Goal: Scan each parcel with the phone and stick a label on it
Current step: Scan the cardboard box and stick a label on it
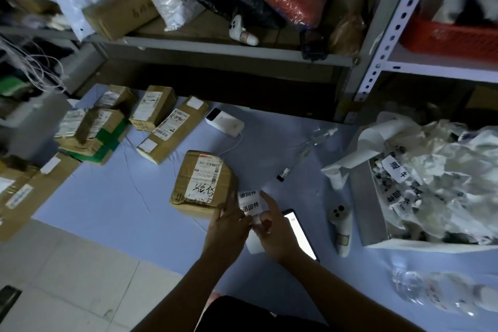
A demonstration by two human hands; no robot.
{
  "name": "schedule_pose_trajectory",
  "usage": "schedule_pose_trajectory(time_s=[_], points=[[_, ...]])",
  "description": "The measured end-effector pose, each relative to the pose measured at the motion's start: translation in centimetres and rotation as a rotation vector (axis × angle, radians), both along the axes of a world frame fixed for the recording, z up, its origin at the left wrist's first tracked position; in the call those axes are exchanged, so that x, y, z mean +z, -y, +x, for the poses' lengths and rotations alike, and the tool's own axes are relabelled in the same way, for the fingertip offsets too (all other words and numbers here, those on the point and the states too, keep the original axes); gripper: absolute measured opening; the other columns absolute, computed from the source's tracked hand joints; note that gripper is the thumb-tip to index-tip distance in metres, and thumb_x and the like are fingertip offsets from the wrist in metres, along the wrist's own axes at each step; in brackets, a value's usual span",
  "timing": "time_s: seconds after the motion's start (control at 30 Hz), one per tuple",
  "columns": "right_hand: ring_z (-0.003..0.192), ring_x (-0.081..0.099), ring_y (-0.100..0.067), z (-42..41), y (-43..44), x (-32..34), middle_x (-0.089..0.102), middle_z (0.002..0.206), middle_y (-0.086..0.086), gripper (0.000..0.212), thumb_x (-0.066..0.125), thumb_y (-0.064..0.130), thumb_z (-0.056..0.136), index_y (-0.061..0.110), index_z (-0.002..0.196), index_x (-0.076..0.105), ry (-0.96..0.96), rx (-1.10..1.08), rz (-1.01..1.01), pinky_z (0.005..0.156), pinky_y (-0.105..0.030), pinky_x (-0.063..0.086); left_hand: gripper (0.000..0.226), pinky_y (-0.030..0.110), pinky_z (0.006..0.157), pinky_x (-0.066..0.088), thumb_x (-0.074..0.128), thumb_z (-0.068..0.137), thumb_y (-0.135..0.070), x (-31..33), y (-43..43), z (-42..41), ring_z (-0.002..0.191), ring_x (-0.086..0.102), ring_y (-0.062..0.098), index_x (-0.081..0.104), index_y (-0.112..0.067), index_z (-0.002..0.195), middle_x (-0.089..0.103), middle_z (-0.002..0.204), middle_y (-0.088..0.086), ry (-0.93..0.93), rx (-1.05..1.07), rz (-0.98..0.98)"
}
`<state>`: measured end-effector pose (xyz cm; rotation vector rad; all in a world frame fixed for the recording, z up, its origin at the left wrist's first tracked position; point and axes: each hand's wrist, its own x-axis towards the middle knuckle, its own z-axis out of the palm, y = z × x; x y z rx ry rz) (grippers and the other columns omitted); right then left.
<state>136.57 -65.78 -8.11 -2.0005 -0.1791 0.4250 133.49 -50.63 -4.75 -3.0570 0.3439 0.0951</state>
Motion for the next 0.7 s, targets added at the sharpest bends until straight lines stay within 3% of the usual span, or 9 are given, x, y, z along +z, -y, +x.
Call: schedule_pose_trajectory(time_s=[0.1,0.17,0.27,0.4,0.53,0.6,0.7], points=[[0.077,0.065,0.003,0.3,0.6,0.8,0.067,0.079,0.010,0.072,0.068,0.022,0.096,0.025,0.156,0.029,0.073,-0.008,0.045,0.069,-0.009,0.047,0.019,0.041,0.103,0.039,0.079,0.078,-0.031,0.3,0.2,0.6,0.128,0.057,0.022,0.077,-0.033,0.098,0.073,0.114,-0.009,0.033,0.030,-0.092],[0.069,0.062,-0.002,0.4,0.8,1.4,0.062,0.073,0.010,0.065,0.066,0.016,0.097,0.023,0.153,0.032,0.111,-0.014,0.079,0.066,-0.016,0.048,0.017,0.039,0.105,0.029,0.072,0.085,-0.033,0.3,0.3,0.9,0.127,0.056,0.015,0.076,-0.035,0.101,0.071,0.118,-0.013,0.048,0.082,-0.208],[0.071,0.065,-0.020,0.6,1.1,2.1,0.067,0.078,-0.010,0.062,0.064,0.007,0.097,0.021,0.151,0.036,0.128,-0.023,0.089,0.070,-0.032,0.051,0.017,0.036,0.103,0.022,0.064,0.090,-0.037,0.1,0.5,1.1,0.124,0.054,0.010,0.076,-0.035,0.101,0.070,0.114,-0.017,0.070,0.163,-0.345],[0.078,0.062,-0.012,-0.2,1.4,2.7,0.064,0.093,0.009,0.067,0.065,0.001,0.093,0.026,0.149,0.040,0.087,-0.049,0.058,0.078,-0.027,0.053,0.008,0.038,0.093,0.029,0.073,0.083,-0.025,0.7,0.4,2.1,0.103,0.063,0.014,0.078,-0.031,0.085,0.073,0.093,-0.014,0.091,0.229,-0.465],[0.105,0.065,-0.017,-0.6,0.5,3.3,0.066,0.124,-0.006,0.060,0.064,0.006,0.096,0.020,0.150,0.041,0.050,-0.173,0.075,0.094,-0.033,0.054,0.012,0.034,0.096,0.033,0.065,0.087,-0.036,0.5,0.1,2.6,0.100,0.063,0.010,0.075,-0.031,0.088,0.073,0.095,-0.015,0.080,-0.004,-0.495],[0.110,0.066,-0.022,-0.3,0.0,3.7,0.066,0.124,-0.012,0.062,0.065,0.002,0.094,0.013,0.150,0.040,0.054,-0.178,0.070,0.101,-0.039,0.051,0.012,0.039,0.099,0.037,0.067,0.087,-0.034,0.3,-0.3,2.7,0.102,0.064,0.013,0.076,-0.028,0.093,0.074,0.098,-0.012,0.073,-0.033,-0.542],[0.099,0.067,-0.015,-0.5,-0.8,4.4,0.068,0.110,-0.007,0.071,0.067,-0.002,0.090,0.023,0.150,0.038,0.036,-0.184,0.061,0.096,-0.031,0.054,0.007,0.032,0.096,0.029,0.073,0.086,-0.023,0.6,-1.4,3.1,0.095,0.065,0.014,0.075,-0.029,0.090,0.073,0.092,-0.011,0.074,-0.032,-0.560]])
